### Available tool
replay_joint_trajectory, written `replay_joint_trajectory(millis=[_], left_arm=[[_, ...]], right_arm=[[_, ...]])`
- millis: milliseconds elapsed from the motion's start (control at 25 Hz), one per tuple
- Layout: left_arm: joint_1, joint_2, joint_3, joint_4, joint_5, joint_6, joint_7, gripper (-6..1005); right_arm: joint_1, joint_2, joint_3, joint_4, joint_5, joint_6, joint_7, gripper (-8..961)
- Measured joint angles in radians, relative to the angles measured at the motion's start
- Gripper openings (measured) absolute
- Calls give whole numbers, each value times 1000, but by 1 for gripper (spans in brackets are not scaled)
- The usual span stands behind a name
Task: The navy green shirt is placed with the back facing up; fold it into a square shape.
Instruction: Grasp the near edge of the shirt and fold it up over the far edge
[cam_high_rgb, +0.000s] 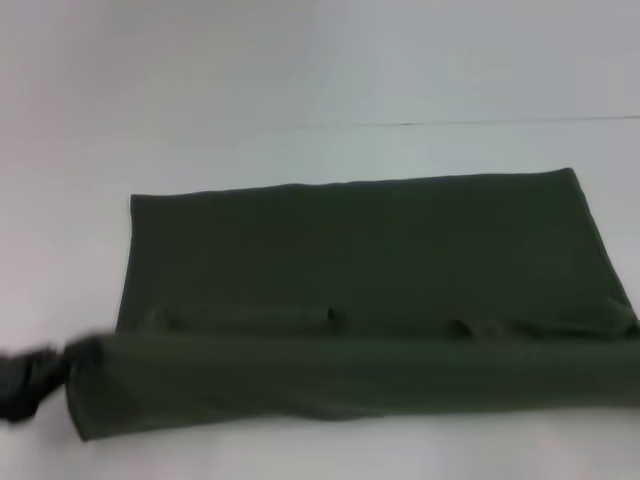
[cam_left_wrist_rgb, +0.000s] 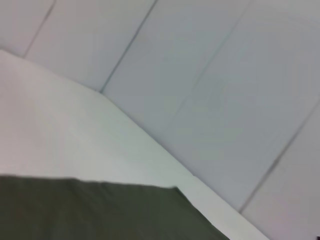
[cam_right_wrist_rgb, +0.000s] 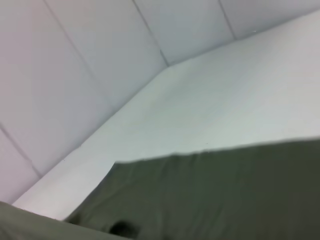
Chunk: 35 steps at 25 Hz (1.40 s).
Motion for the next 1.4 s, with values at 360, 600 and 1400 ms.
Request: replay_joint_trajectory(millis=[360, 600, 1400], left_arm=[[-234, -6, -7, -38, -1, -332, -90, 2], [-337, -18, -1, -87, -2, -586, -99, 2], [-501, -110, 27, -126, -7, -1071, 32, 2]], right_arm=[[203, -7, 24, 9, 3, 236, 84, 60], [311, 0, 14, 50, 3, 459, 103, 64], [502, 76, -84, 212, 25, 1036, -29, 78]])
